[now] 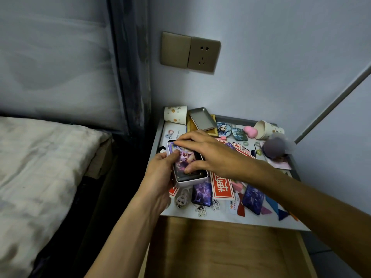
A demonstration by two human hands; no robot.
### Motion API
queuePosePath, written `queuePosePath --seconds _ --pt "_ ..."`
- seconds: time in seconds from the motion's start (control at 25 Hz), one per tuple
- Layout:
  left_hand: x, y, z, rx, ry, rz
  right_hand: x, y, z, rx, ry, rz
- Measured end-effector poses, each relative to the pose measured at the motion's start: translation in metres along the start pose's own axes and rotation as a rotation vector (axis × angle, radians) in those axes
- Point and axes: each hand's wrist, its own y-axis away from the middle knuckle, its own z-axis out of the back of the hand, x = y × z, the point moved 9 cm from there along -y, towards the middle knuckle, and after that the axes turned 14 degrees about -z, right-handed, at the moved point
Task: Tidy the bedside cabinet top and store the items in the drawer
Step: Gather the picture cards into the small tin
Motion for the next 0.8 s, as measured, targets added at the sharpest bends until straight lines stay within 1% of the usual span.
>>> queuePosePath --seconds 0.16,0.28,0.32,0.36,0.4,0.44,0.48,0.52,0.56,0.6,0.64,0.68,0.8 --pt "0.001 -0.001 0.002 -0.007 -0.040 -0.013 -0.005 0.000 0.001 -0.015 -0.061 -0.017" --pt "0.002 -0.001 0.002 -0.010 -0.067 -0.009 -0.005 0.002 -0.002 0.008 -0.090 -0.028" --pt "0.002 0.000 0.002 -0.010 -0.073 -0.006 -0.006 0.004 0.000 0.013 -0.146 -0.035" --pt "0.000 0.000 0.002 -0.015 -0.080 -0.004 -0.013 0.004 0.005 -0.018 -0.241 -0.070" --pt "-0.001 -0.001 0.004 -0.030 -0.085 -0.005 -0.029 0.005 0.016 -0.106 -0.361 -0.136" --pt "-0.003 -0.002 0.007 -0.053 -0.086 -0.010 -0.056 0.005 0.025 -0.232 -0.447 -0.231" --pt "-0.004 -0.004 0.011 -0.077 -0.085 -0.016 -0.087 0.007 0.030 -0.355 -0.435 -0.354" --pt "-0.004 -0.005 0.014 -0.096 -0.084 -0.019 -0.120 0.007 0.029 -0.413 -0.318 -0.501" --pt "-0.004 -0.006 0.017 -0.109 -0.085 -0.017 -0.148 0.007 0.019 -0.377 -0.166 -0.638" --pt "-0.004 -0.006 0.017 -0.115 -0.084 -0.015 -0.172 0.006 0.003 -0.277 -0.037 -0.749" --pt "-0.005 -0.006 0.017 -0.117 -0.084 -0.014 -0.190 0.005 -0.012 -0.186 0.036 -0.822" --pt "-0.005 -0.005 0.017 -0.117 -0.082 -0.014 -0.201 0.005 -0.023 -0.140 0.065 -0.866" --pt "-0.004 -0.005 0.015 -0.119 -0.083 -0.010 -0.212 0.000 -0.028 -0.179 0.069 -0.888"
